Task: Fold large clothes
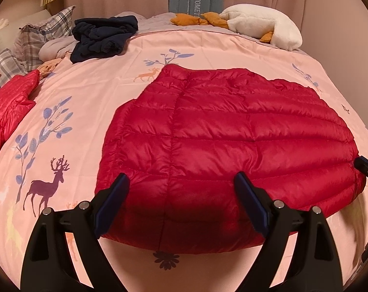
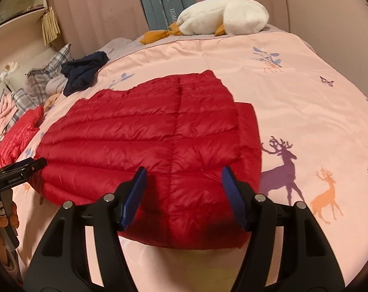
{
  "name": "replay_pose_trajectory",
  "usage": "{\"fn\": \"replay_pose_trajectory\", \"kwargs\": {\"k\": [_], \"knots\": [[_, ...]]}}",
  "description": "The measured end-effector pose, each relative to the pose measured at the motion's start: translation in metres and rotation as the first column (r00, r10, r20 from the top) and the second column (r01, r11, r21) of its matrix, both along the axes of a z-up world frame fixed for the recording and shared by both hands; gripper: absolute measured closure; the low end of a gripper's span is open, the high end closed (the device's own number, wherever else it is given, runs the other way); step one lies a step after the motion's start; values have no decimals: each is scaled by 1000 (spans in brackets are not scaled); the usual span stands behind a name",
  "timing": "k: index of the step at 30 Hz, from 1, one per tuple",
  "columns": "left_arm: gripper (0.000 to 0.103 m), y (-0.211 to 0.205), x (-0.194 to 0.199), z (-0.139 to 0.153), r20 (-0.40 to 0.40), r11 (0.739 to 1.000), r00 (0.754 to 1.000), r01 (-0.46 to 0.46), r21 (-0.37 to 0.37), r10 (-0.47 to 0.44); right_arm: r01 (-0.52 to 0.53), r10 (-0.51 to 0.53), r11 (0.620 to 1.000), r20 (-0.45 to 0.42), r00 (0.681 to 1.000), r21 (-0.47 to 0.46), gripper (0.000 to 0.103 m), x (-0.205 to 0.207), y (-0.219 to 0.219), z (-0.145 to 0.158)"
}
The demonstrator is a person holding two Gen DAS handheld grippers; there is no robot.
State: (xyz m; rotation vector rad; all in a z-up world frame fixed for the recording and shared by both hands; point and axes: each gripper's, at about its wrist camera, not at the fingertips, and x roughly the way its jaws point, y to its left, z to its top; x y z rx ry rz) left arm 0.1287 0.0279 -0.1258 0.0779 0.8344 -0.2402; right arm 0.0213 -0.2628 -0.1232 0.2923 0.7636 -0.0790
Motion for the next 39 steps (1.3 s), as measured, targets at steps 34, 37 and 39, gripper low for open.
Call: {"fn": "replay_pose_trajectory", "kwargs": {"k": [34, 37, 39], "knots": [[21, 30, -7, -11, -57, 999, 998, -39, -34, 37, 92, -91, 996, -63, 994, 15, 69, -24, -17, -17], [24, 30, -8, -14, -59, 999, 997, -42, -27, 40, 92, -91, 996, -66, 994, 13, 70, -23, -17, -20], [24, 30, -8, -16, -61, 999, 997, -42, -23, 40, 90, -90, 996, -70, 994, 3, 70, -23, -15, -21]]}}
